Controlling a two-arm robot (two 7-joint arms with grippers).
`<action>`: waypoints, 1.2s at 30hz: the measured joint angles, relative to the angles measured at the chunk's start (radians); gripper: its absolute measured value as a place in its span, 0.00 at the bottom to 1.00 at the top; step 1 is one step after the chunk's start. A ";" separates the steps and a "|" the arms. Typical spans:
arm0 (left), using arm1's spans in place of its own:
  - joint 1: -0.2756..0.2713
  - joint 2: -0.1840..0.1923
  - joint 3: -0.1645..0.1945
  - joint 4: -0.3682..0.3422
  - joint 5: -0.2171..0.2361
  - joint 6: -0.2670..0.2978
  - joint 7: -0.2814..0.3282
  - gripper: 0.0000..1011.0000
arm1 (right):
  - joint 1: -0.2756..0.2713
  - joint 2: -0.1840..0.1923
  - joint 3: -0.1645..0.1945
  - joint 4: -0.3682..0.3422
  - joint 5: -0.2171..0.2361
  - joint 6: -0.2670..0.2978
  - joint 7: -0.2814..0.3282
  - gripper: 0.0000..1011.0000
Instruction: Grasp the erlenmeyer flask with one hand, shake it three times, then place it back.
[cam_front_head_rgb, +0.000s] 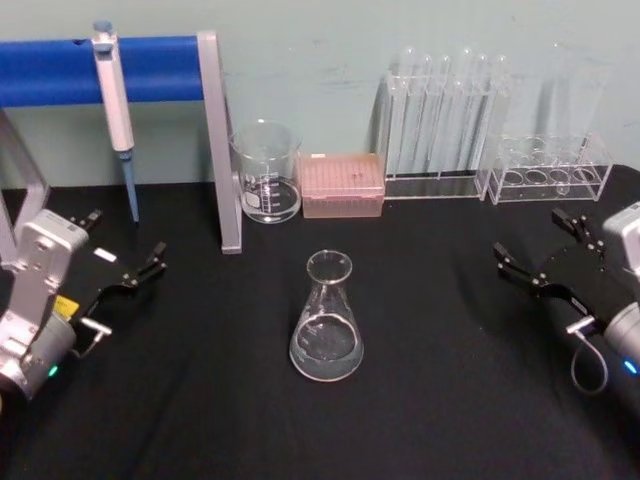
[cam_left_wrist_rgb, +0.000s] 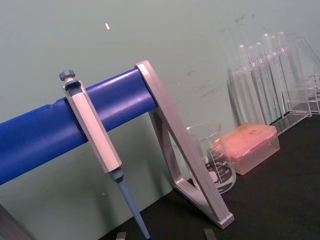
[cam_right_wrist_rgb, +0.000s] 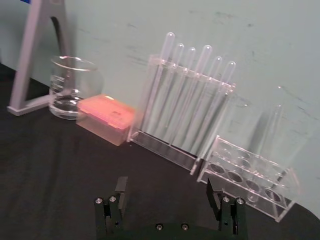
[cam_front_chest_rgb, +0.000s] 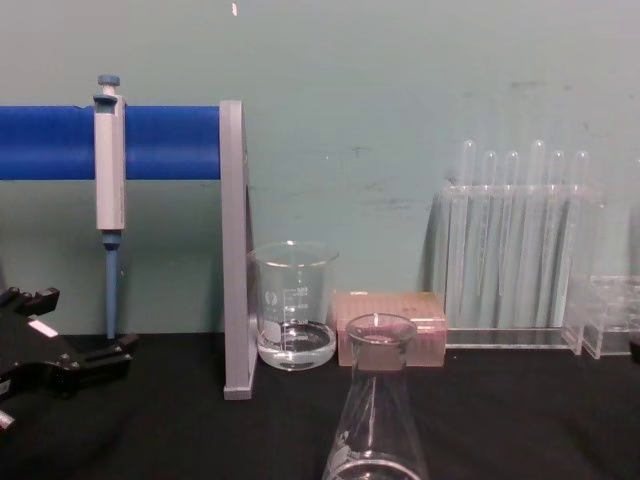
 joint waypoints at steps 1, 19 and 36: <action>0.000 0.000 0.000 0.000 0.000 0.000 0.000 0.99 | -0.004 0.003 0.003 -0.003 0.004 -0.001 0.007 0.99; 0.000 0.000 0.000 0.000 0.000 0.000 0.000 0.99 | -0.049 0.024 0.020 -0.081 0.112 -0.009 0.248 0.99; 0.000 0.000 0.000 0.000 0.000 0.000 0.000 0.99 | 0.023 -0.016 -0.030 -0.046 0.150 -0.027 0.502 0.99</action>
